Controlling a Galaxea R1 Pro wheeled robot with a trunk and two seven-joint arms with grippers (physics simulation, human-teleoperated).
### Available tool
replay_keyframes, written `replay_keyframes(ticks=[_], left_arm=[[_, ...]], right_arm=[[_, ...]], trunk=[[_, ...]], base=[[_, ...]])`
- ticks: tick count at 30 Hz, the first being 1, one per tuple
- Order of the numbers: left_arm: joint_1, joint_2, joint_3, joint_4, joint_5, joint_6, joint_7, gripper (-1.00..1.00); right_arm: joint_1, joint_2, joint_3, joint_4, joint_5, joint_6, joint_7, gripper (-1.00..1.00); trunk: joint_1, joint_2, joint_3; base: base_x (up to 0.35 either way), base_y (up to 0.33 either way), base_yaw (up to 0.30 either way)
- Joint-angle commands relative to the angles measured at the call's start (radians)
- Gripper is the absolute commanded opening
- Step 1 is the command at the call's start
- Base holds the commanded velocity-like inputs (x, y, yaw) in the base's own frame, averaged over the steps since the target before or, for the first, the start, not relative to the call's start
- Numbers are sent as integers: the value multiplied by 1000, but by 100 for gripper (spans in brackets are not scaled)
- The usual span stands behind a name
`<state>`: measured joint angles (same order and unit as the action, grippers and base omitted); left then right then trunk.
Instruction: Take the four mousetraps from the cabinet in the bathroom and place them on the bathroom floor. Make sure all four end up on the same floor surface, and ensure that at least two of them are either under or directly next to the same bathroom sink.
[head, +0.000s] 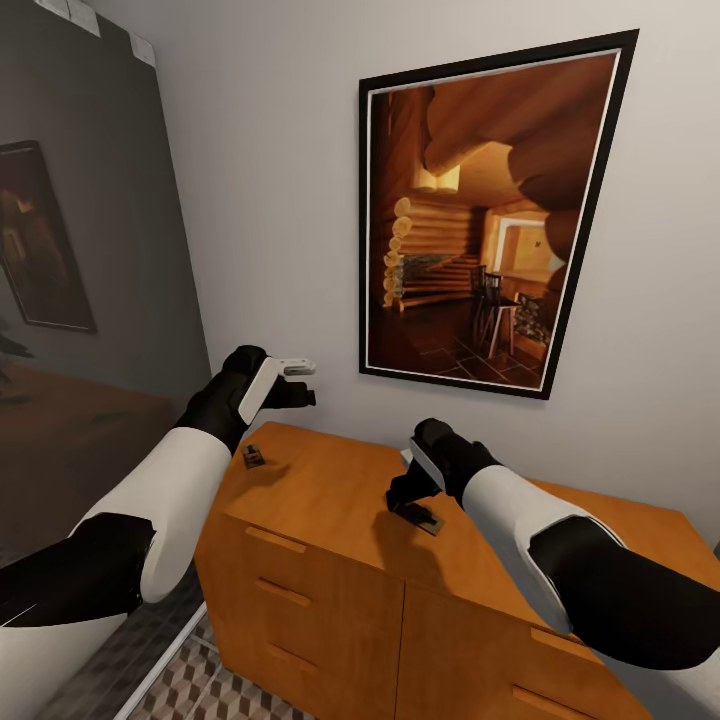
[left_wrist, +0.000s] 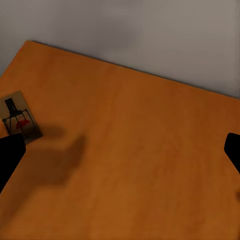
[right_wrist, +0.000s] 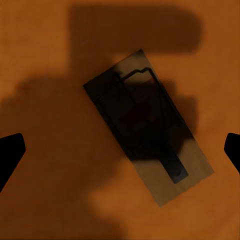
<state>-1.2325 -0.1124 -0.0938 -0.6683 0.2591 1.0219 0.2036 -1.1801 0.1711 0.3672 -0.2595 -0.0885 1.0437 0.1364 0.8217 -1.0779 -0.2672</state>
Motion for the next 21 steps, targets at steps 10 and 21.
replay_keyframes(ticks=[10,21], left_arm=[[-1,0,-3,-1,11,3,9,100],[-1,0,-3,0,11,3,9,100]], right_arm=[[-1,-1,18,-2,-9,4,10,100],[-1,-2,19,-3,-8,4,12,100]], trunk=[[0,-1,-1],[0,-1,-1]], base=[[0,0,0],[0,0,0]])
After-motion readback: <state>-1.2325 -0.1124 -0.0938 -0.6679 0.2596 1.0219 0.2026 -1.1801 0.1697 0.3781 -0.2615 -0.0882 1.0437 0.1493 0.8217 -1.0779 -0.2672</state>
